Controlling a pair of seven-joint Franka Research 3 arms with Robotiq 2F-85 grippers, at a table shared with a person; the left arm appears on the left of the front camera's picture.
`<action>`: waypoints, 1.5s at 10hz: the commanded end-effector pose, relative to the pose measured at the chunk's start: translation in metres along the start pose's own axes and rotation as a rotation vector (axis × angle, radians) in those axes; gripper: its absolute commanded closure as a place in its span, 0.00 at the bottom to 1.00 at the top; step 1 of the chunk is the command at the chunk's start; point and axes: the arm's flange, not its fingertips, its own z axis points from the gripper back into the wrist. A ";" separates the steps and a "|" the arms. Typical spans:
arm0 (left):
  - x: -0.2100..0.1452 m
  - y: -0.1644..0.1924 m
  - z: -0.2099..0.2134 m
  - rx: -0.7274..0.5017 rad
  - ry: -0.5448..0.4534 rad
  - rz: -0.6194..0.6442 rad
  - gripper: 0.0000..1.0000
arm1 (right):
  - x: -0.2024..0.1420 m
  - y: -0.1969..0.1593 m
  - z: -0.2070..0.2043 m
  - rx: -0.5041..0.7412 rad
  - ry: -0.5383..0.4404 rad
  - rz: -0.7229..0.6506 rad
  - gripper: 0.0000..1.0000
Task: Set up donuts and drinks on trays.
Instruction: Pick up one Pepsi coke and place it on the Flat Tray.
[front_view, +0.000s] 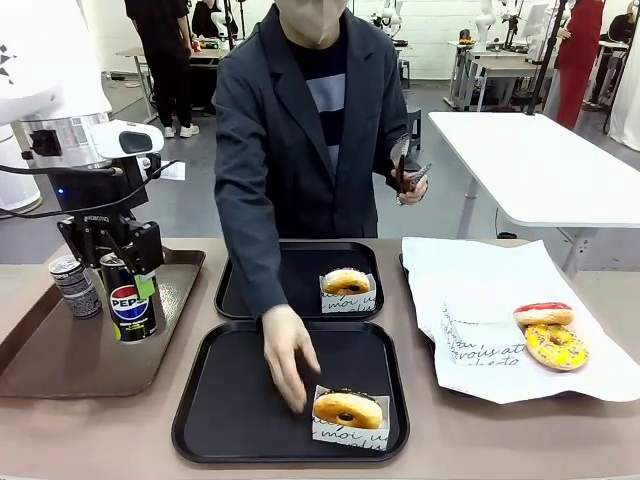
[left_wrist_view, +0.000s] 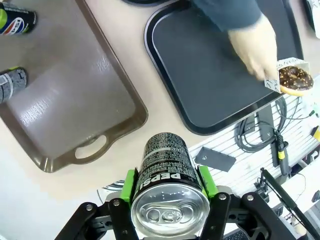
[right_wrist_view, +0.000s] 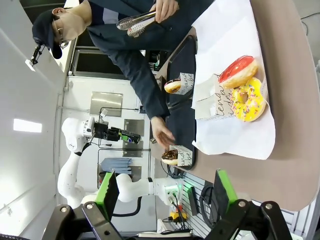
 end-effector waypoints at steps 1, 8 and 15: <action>0.004 -0.004 0.006 0.046 -0.026 0.011 0.41 | 0.000 0.000 0.002 0.016 -0.009 0.021 0.00; 0.133 -0.054 -0.039 0.117 -0.223 0.158 0.41 | 0.000 0.000 0.002 0.016 -0.009 0.021 0.00; 0.214 -0.075 -0.116 0.179 -0.324 0.211 0.41 | 0.000 0.000 0.002 0.016 -0.009 0.021 0.00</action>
